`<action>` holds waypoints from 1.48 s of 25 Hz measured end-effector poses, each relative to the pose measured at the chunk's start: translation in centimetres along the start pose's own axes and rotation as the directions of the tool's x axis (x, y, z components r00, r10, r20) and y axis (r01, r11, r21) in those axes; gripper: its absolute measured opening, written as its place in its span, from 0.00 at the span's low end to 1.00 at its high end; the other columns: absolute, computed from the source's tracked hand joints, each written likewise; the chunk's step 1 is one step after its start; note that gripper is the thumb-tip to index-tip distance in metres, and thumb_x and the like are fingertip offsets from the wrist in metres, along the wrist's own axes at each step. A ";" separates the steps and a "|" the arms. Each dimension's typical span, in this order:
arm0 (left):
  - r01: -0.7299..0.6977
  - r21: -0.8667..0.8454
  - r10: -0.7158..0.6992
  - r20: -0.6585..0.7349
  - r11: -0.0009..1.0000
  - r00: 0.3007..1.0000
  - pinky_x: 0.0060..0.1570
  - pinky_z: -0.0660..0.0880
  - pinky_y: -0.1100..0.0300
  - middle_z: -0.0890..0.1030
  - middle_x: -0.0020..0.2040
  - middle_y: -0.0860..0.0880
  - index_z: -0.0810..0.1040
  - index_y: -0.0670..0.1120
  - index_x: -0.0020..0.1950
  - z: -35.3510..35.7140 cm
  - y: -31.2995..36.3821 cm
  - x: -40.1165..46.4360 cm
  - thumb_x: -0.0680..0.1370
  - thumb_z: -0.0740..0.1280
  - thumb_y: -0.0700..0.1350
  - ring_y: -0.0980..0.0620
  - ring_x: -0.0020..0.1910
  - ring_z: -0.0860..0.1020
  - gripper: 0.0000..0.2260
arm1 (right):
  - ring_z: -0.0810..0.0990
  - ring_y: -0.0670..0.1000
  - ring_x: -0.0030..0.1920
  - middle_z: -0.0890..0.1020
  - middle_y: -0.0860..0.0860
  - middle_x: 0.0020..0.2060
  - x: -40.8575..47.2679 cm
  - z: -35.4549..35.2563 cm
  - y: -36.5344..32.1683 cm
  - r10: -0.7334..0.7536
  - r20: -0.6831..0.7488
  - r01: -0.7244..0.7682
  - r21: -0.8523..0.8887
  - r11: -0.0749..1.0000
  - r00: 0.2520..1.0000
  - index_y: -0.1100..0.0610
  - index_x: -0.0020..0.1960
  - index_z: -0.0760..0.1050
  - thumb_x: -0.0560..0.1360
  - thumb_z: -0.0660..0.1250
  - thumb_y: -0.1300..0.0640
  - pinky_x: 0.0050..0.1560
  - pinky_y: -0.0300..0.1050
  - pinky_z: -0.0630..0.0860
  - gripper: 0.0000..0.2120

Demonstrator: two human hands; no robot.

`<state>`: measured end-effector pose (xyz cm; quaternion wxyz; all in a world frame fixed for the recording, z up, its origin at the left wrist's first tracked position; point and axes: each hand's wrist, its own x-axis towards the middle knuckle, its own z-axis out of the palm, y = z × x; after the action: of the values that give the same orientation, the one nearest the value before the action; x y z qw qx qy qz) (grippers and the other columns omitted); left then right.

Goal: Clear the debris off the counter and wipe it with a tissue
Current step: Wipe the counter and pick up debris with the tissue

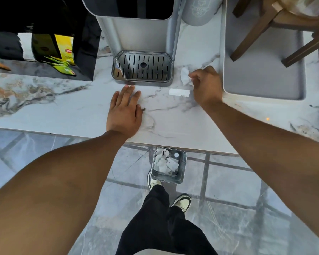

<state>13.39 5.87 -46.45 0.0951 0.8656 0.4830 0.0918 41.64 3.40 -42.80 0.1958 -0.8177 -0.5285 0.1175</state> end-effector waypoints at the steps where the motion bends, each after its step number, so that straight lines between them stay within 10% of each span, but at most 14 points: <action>1: 0.001 -0.002 -0.001 0.004 1.000 1.000 0.78 0.53 0.44 0.64 0.77 0.42 0.66 0.44 0.74 -0.1 0.0 0.0 0.81 0.52 0.49 0.44 0.79 0.58 0.22 | 0.81 0.59 0.50 0.79 0.59 0.54 -1.4 0.2 0.1 -0.024 -0.026 0.025 0.041 0.999 0.999 0.57 0.55 0.83 0.78 0.64 0.64 0.56 0.43 0.75 0.12; 12: 0.004 0.000 -0.004 0.025 1.000 1.000 0.79 0.53 0.44 0.63 0.78 0.42 0.66 0.44 0.75 -0.4 0.3 0.0 0.82 0.52 0.48 0.44 0.79 0.57 0.22 | 0.78 0.49 0.41 0.78 0.54 0.44 -21.7 -0.4 -0.1 -0.396 0.278 0.263 0.414 0.872 0.875 0.59 0.51 0.84 0.73 0.70 0.73 0.43 0.37 0.74 0.13; 22: -0.005 0.002 0.005 0.010 1.000 1.000 0.78 0.53 0.44 0.64 0.77 0.42 0.66 0.44 0.74 0.0 0.0 0.0 0.82 0.53 0.48 0.44 0.79 0.58 0.21 | 0.71 0.39 0.33 0.74 0.52 0.43 -15.6 -0.4 -1.0 -0.068 -0.057 0.084 0.349 0.933 0.996 0.56 0.52 0.85 0.76 0.71 0.65 0.42 0.32 0.72 0.08; 30: -0.011 0.001 0.011 0.012 1.000 1.000 0.78 0.53 0.44 0.64 0.77 0.42 0.66 0.44 0.74 0.1 -0.3 0.0 0.82 0.52 0.48 0.44 0.79 0.58 0.22 | 0.79 0.56 0.43 0.76 0.56 0.45 -14.1 1.1 -2.5 -0.096 0.019 0.088 0.236 0.968 0.995 0.56 0.57 0.83 0.75 0.70 0.62 0.48 0.50 0.79 0.11; 37: -0.022 -0.019 0.023 0.051 1.000 0.998 0.79 0.52 0.43 0.64 0.77 0.42 0.65 0.44 0.74 -0.2 -0.2 -0.1 0.82 0.53 0.47 0.43 0.79 0.57 0.21 | 0.78 0.51 0.51 0.75 0.52 0.55 -14.7 -0.2 -2.2 -0.015 -0.007 0.017 0.235 0.972 1.000 0.53 0.64 0.74 0.74 0.72 0.53 0.53 0.43 0.77 0.20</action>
<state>13.18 5.92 -46.31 0.1144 0.8721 0.4697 0.0752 33.79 -9.23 -41.84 0.2938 -0.7847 -0.5168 0.1756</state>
